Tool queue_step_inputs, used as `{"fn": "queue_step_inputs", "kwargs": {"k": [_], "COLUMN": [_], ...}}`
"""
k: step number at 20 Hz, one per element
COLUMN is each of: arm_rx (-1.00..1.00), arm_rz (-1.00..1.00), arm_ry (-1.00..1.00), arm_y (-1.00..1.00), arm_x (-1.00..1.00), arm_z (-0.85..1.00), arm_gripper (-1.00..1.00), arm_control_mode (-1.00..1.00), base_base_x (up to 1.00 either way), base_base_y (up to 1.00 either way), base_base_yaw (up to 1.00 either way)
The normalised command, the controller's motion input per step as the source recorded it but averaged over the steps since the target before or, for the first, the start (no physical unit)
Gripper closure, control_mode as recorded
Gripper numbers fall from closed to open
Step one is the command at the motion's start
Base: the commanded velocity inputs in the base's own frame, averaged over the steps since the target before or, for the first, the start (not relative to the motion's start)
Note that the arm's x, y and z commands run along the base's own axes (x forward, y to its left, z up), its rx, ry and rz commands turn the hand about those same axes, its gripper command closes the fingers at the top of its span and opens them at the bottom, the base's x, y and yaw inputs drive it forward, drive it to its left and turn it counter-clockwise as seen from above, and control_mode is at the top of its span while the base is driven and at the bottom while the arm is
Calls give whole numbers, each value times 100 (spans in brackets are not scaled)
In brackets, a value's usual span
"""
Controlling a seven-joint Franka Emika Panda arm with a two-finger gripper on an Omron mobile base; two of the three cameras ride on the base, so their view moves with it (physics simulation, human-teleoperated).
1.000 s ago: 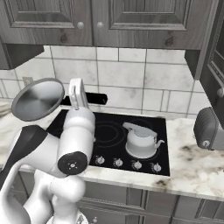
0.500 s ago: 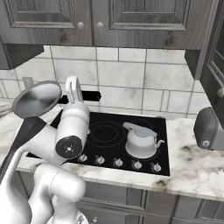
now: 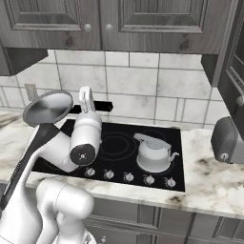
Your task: Pick the pan from the cabinet and place it on the stove. Then turn on the stove burner for the pan.
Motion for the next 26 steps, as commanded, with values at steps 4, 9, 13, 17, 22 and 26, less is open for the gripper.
{"fn": "queue_step_inputs", "kwargs": {"k": [4,9,13,17,22,26], "arm_rx": [0,0,0,0,0,0], "arm_rz": [0,0,0,0,0,0], "arm_ry": [7,7,8,12,11,7], "arm_y": [13,13,6,6,8,7], "arm_x": [53,53,51,49,42,41], "arm_z": [-43,-45,-41,-41,-41,-43], "arm_gripper": [100,100,100,100,100,100], "arm_control_mode": [-100,-100,-100,-100,-100,-100], "base_base_x": [0,0,0,0,0,0], "base_base_y": [0,0,0,0,0,0], "base_base_yaw": [0,0,0,0,0,0]}}
